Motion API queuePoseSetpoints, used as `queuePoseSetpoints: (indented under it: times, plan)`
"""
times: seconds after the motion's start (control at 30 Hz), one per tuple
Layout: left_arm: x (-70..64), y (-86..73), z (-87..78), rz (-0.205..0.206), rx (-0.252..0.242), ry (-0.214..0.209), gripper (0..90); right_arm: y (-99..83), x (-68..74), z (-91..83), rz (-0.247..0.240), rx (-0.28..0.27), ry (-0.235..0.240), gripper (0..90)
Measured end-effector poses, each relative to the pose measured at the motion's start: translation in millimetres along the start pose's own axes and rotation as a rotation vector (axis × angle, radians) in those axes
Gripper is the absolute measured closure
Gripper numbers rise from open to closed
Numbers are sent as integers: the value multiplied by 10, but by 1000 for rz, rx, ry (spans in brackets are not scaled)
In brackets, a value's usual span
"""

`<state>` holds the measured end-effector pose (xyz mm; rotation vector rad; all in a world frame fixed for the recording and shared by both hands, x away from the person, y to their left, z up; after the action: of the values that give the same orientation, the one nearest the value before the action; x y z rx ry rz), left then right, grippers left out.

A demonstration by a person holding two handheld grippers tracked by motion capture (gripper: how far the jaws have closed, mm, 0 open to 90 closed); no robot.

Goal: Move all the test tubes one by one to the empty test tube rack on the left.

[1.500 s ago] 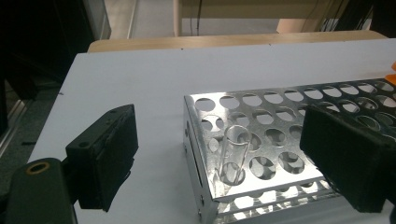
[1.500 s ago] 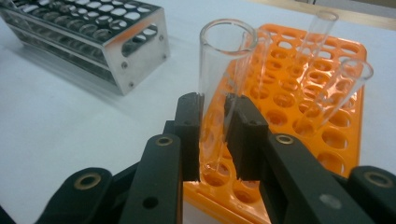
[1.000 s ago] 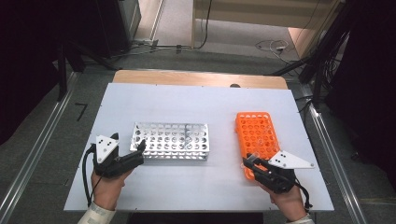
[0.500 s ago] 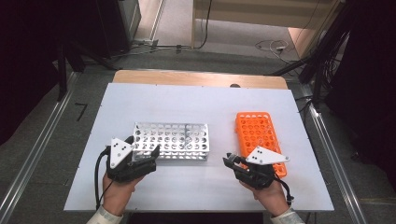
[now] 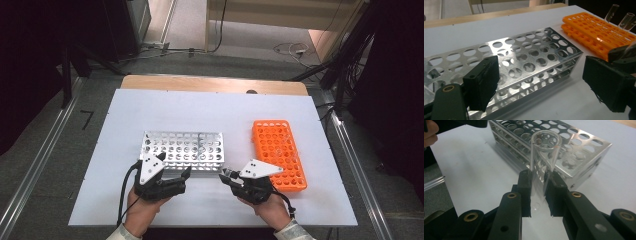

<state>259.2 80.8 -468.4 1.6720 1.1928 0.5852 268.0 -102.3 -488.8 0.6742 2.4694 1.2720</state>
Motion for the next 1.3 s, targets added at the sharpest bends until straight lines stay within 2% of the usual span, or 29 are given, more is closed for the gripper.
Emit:
queuePoseSetpoints:
  times: [0.2,0.43,0.6,0.67,0.7,0.73,0.77,0.8,0.83,0.87,0.9,0.97,1.0,1.2,1.3]
  plan:
    - [-167,-33,46,20,19,-51,139,22,96,121,-17,14,24,728]
    - [-418,-48,71,34,27,-142,190,15,174,258,-31,38,42,728]
    - [-572,-59,79,51,24,-199,302,21,243,345,-36,48,64,727]
    - [-609,-63,85,62,25,-215,369,38,277,364,-39,45,70,727]
    - [-625,-64,90,67,22,-221,439,46,294,368,-40,45,75,727]
    - [-636,-68,93,73,23,-225,439,56,308,375,-45,41,80,728]
    - [-644,-74,95,81,27,-229,503,67,334,380,-45,41,84,728]
    - [-653,-78,99,87,27,-233,503,67,334,380,-45,41,84,728]
    - [-656,-82,101,93,30,-232,572,73,346,389,-47,39,89,727]
    - [-658,-85,101,94,31,-231,572,73,346,389,-47,39,89,727]
    - [-657,-84,102,97,29,-228,630,76,352,394,-44,39,92,727]
    - [-653,-85,101,104,28,-224,652,77,353,393,-43,39,93,728]
    - [-651,-85,102,106,27,-223,696,79,356,393,-42,39,94,727]
    - [-661,-79,98,125,18,-214,746,77,354,392,-39,40,96,726]
    - [-669,-67,93,124,18,-224,749,79,355,387,-34,39,107,679]
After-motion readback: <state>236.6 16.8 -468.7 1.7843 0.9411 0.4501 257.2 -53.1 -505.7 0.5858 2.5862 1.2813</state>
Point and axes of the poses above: each handheld gripper's, and its own axes: z roughly forward along the jaws, y roughly out of its top, x roughly to its left, the point moved 8 cm from there along z, roughly forward along the jaws, and after that the axes turned 4 degrees about -z, right-handed, at the moved point
